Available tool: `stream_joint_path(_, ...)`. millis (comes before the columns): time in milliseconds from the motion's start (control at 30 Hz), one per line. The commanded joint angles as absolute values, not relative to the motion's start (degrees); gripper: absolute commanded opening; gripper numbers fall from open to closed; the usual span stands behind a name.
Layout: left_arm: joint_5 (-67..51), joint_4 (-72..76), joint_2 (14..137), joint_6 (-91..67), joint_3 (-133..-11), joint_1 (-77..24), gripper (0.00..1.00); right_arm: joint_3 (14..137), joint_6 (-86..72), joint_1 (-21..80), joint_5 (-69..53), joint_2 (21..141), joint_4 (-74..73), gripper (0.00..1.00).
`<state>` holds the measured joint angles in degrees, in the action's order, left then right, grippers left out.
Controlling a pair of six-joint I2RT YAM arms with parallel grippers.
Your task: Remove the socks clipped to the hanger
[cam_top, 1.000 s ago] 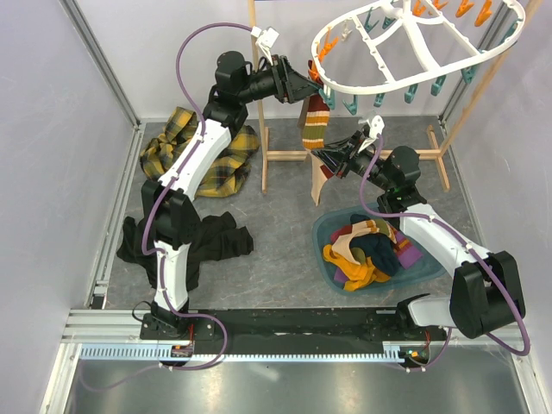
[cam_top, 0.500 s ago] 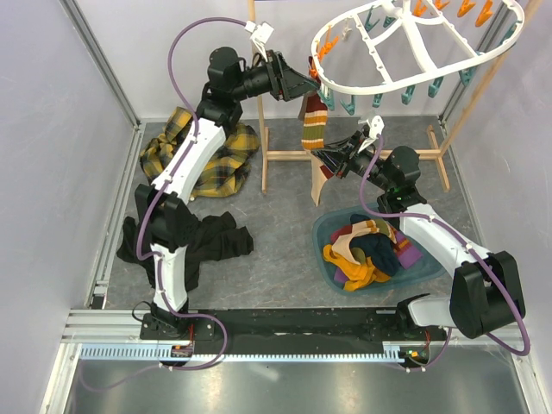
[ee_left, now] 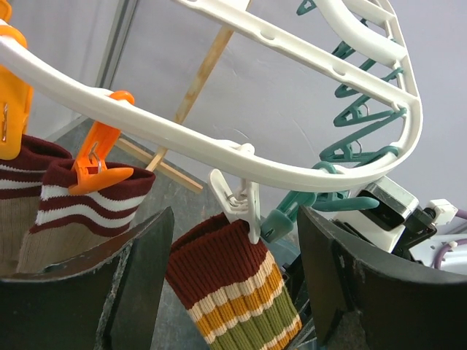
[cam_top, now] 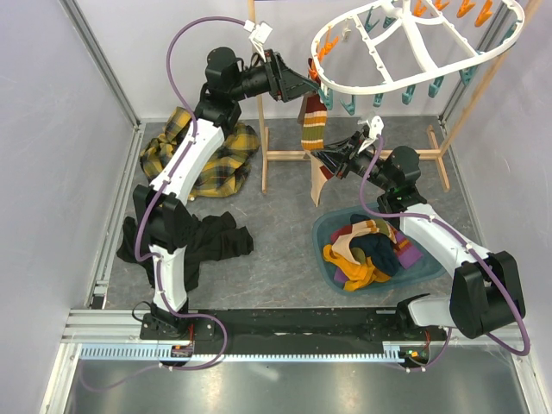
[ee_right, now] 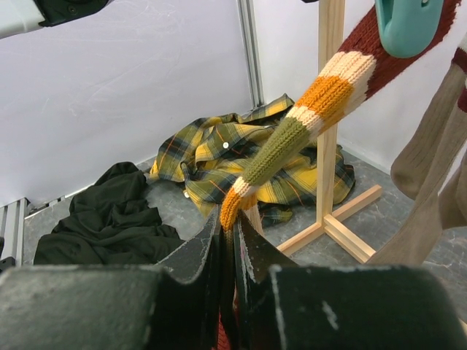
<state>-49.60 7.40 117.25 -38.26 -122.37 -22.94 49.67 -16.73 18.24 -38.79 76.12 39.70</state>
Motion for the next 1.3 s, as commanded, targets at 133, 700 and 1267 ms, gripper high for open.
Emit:
stream_joint_path(133,-46.8,8.6,117.4,-38.8,-123.2,-23.1,0.75,49.7,-16.0,18.2,-40.4,74.3,41.4,0.16)
stream_joint_path(700,-54.0,18.2,122.5,-44.0,-124.3,-24.1,0.75,49.5,-16.0,18.2,-40.4,75.0,42.1,0.17)
stream_joint_path(1267,-54.1,26.8,128.0,-51.9,-130.8,-24.5,0.75,49.9,-15.8,18.1,-41.7,76.0,41.9,0.17)
